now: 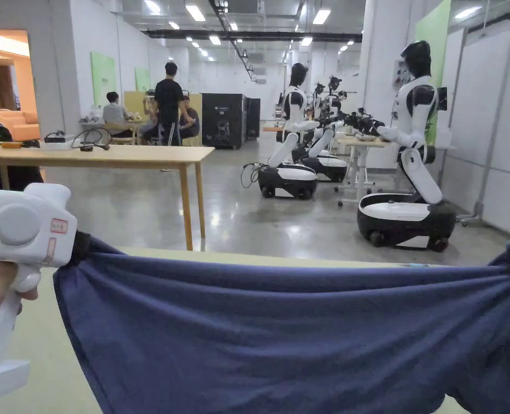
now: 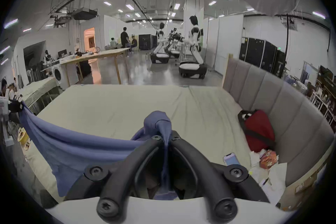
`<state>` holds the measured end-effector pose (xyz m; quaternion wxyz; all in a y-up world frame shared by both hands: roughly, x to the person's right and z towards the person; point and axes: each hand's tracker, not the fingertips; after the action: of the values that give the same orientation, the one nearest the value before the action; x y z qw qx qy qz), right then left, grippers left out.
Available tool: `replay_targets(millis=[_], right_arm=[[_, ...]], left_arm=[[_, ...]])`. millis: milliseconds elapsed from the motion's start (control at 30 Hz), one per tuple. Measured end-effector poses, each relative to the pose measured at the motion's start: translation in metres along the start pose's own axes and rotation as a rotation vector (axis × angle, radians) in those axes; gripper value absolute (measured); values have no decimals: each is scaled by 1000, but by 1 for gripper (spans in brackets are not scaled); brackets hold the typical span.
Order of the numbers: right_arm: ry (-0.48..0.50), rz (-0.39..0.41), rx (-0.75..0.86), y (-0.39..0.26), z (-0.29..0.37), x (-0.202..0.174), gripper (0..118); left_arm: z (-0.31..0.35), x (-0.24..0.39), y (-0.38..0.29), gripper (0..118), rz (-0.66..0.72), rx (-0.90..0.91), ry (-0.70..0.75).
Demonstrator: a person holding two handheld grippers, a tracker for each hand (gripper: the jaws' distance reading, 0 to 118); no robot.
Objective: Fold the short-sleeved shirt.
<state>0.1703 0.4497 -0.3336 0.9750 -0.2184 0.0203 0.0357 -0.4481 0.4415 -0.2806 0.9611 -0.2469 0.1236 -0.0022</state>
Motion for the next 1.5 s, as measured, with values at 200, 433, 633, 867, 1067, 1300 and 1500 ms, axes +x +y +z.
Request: replay_targets(millis=[200,433,633,867,1067,1300,1500], right_arm=[[-43,11,48,55,-21,-4,4],[-82,-9,94,114,-71,-3,4],[-97,-62,104,146,-129,2,4],[-135,-30,59,133,-199,-2,4],[-105,-30,-64,46,-229,-1,4],[-25,-35,-242,-119,-185,2,4],[-10,-108,-260,-220,-107,10,4]], left_arm=[[-14,12,63,3,19,51,29],[-61,39,123,3,-13,93,97],[-109,66,142,3,-71,144,175],[-169,82,123,3,-47,132,150],[-204,85,51,3,-65,48,131],[-171,70,-91,3,-134,-92,43],[-116,39,-172,3,-51,-153,-22]])
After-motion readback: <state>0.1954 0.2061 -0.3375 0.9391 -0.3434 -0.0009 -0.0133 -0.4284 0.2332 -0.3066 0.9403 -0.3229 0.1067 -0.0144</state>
